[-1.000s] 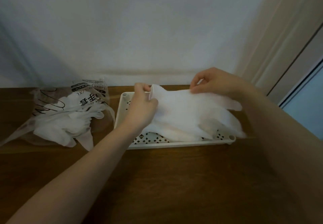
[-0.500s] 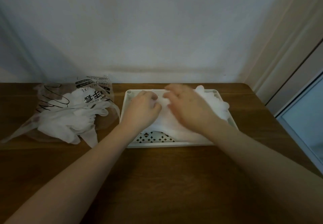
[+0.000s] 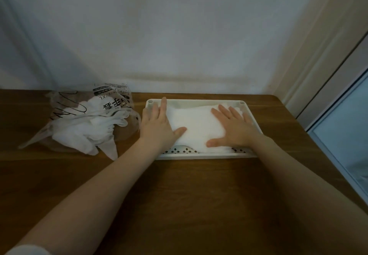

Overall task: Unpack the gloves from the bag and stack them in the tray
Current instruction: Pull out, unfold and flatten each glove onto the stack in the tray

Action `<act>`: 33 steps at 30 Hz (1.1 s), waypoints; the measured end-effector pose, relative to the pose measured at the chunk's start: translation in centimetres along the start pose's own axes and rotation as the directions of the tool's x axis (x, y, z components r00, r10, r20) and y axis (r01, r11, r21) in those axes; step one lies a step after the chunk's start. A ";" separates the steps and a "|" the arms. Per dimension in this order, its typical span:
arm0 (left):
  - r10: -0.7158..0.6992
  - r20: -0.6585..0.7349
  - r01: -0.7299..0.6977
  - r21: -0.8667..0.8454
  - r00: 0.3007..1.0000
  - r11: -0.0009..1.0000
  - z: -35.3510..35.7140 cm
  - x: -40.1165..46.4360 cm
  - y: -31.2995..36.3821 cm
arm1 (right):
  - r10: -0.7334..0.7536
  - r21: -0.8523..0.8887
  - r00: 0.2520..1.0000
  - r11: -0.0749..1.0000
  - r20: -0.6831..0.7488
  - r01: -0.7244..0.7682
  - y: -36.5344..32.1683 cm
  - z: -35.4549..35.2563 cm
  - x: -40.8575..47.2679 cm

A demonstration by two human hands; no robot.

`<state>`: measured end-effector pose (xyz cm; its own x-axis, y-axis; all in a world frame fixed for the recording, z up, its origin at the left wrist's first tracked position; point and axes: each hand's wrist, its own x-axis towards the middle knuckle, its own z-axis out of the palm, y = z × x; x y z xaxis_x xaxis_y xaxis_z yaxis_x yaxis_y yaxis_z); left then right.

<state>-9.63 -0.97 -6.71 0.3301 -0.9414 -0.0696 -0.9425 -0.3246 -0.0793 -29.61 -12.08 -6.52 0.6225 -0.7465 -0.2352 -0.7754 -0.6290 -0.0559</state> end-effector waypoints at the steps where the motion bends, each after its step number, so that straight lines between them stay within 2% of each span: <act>1: -0.006 0.025 0.007 -0.028 1.000 1.000 0.1 0.1 -0.3 | 0.013 -0.008 1.000 1.000 0.008 -0.013 -0.2 -0.3 -0.1; 3: -0.013 0.041 0.017 -0.105 0.999 0.994 -0.2 -0.1 -0.5 | 0.042 -0.065 0.998 0.997 -0.035 -0.044 -1.1 -1.2 -0.4; 5: 0.019 0.016 -0.015 -0.191 1.000 0.981 -0.8 -0.8 -0.6 | 0.006 -0.115 0.974 0.993 -0.228 -0.033 -2.8 -2.0 -1.0; 7: 0.120 -0.042 -0.127 -0.304 0.992 0.944 -1.8 -2.0 -1.0 | -0.122 -0.083 0.873 0.992 -0.472 0.094 -5.4 -2.9 -2.0; 10: 0.262 -0.252 -0.354 -0.471 0.932 0.808 -3.3 -4.6 -2.3 | -0.279 -0.011 0.637 0.920 -0.718 0.391 -10.3 -3.5 -3.1; 11: 0.242 -0.340 -0.392 -0.498 0.909 0.774 -3.5 -5.6 -3.2 | -0.310 -0.029 0.567 0.893 -0.763 0.449 -12.1 -3.4 -3.4; 12: 0.194 -0.423 -0.409 -0.508 0.885 0.758 -3.7 -6.6 -4.1 | -0.314 -0.017 0.533 0.872 -0.786 0.488 -13.7 -3.4 -3.8; 15: 0.018 -0.568 -0.392 -0.544 0.823 0.742 -3.6 -8.7 -7.2 | -0.329 0.031 0.505 0.815 -0.798 0.579 -17.7 -2.9 -4.6; 16: -0.025 -0.580 -0.380 -0.567 0.815 0.731 -3.6 -9.0 -8.1 | -0.376 0.025 0.531 0.799 -0.760 0.601 -18.8 -2.6 -4.7; 17: -0.058 -0.582 -0.367 -0.583 0.811 0.725 -3.4 -9.1 -9.2 | -0.436 0.029 0.594 0.790 -0.676 0.613 -20.0 -2.1 -4.3; 19: -0.091 -0.564 -0.335 -0.604 0.821 0.723 -3.0 -9.0 -10.9 | -0.508 0.043 0.766 0.822 -0.394 0.568 -22.2 -0.9 -3.0; 21: -0.087 -0.540 -0.320 -0.612 0.837 0.723 -2.5 -8.7 -11.9 | -0.433 0.101 0.875 0.882 -0.215 0.461 -23.7 0.5 -1.2; 22: -0.084 -0.519 -0.301 -0.613 0.851 0.731 -2.3 -8.5 -12.2 | -0.373 0.142 0.904 0.903 -0.210 0.406 -24.2 0.9 -0.6; 25: -0.099 -0.428 -0.200 -0.600 0.898 0.775 -1.2 -7.8 -13.5 | -0.207 0.244 0.946 0.932 -0.250 0.269 -25.3 1.3 1.0; 28: -0.049 -0.291 -0.139 -0.591 0.955 0.795 -0.3 -7.3 -14.4 | -0.196 0.127 0.944 0.964 -0.265 0.235 -25.5 1.4 1.7; 30: 0.023 -0.207 -0.145 -0.594 0.978 0.792 0.7 -7.0 -14.7 | -0.213 0.134 0.928 0.955 -0.307 0.264 -25.4 1.6 1.7; 33: 0.058 -0.145 -0.130 -0.559 0.988 0.819 2.2 -6.7 -15.0 | -0.121 0.376 0.932 0.891 -0.342 0.254 -24.9 1.3 1.5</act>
<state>2.40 10.38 -7.20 0.2643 -0.9619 0.0708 -0.8437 -0.1950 0.5002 -9.51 2.73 -6.71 0.7102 -0.6938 0.1197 -0.5730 -0.6684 -0.4742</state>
